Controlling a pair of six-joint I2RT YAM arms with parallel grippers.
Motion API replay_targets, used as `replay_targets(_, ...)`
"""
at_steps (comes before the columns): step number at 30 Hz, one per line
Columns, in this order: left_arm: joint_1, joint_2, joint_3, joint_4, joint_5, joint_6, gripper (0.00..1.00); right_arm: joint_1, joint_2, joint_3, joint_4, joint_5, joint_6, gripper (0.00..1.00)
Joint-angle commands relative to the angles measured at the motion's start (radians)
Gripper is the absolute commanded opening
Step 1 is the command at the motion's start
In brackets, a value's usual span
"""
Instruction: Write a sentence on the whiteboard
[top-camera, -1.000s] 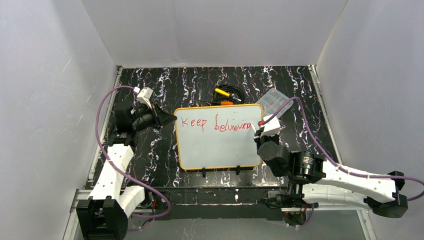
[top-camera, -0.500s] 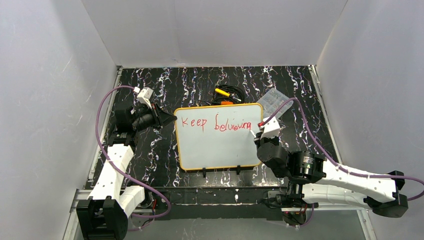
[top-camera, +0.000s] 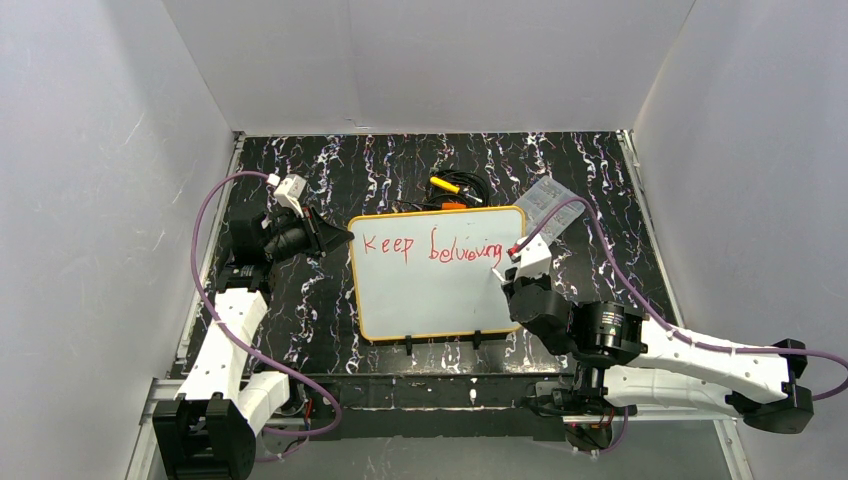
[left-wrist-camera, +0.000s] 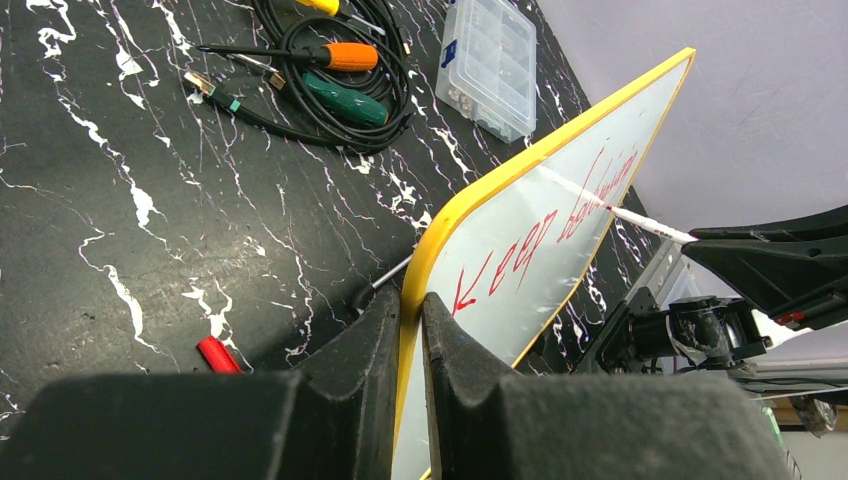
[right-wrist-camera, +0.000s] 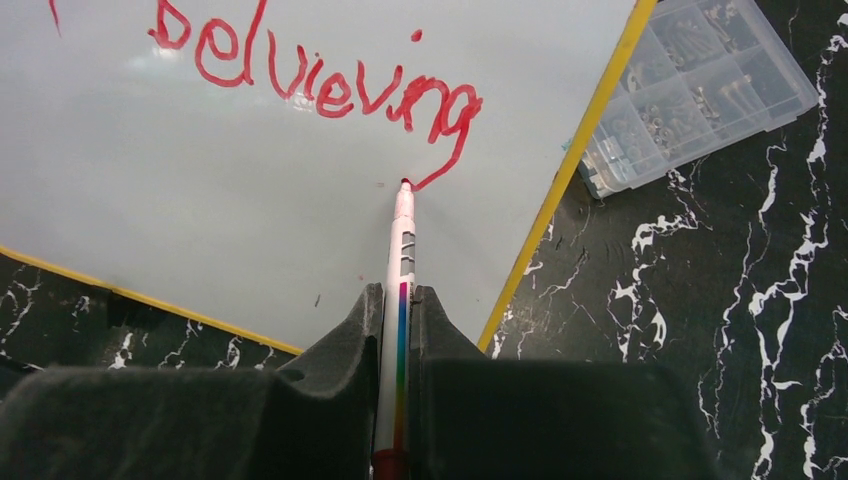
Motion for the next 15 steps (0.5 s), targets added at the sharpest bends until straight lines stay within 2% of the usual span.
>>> replay_targets(1,-0.014,-0.020,0.019,-0.022,0.038,0.004,0.00,-0.003,-0.007,0.011,0.104,0.004,-0.019,0.01)
replay_targets(8,-0.014,-0.024,0.018,-0.022,0.036,0.005,0.00,-0.003,-0.077,-0.011,0.263,-0.052,-0.087,0.01)
replay_targets(15,-0.014,-0.027,0.018,-0.022,0.036,0.005,0.00,-0.003,-0.122,-0.018,0.257,-0.074,-0.121,0.01)
